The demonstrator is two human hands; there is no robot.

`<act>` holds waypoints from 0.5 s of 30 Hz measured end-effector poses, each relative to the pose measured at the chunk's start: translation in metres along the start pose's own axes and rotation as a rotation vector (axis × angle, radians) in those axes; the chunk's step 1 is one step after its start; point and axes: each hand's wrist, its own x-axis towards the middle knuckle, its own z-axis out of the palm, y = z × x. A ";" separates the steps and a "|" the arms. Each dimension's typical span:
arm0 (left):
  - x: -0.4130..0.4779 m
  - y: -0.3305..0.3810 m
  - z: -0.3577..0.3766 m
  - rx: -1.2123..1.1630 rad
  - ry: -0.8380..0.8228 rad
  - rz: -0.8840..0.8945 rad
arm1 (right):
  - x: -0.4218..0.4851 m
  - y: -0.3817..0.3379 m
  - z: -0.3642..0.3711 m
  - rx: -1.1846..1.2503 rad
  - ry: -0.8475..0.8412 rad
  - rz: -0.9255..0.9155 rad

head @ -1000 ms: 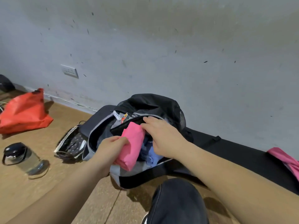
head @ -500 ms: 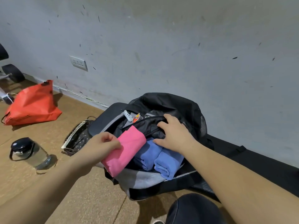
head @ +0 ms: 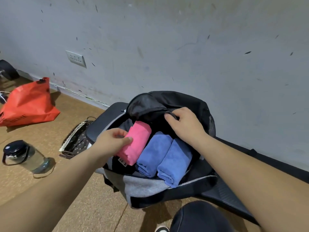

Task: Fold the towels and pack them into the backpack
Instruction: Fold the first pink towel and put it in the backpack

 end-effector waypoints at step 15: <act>-0.030 -0.003 -0.010 0.135 0.213 0.109 | -0.028 -0.001 0.010 -0.331 -0.436 0.003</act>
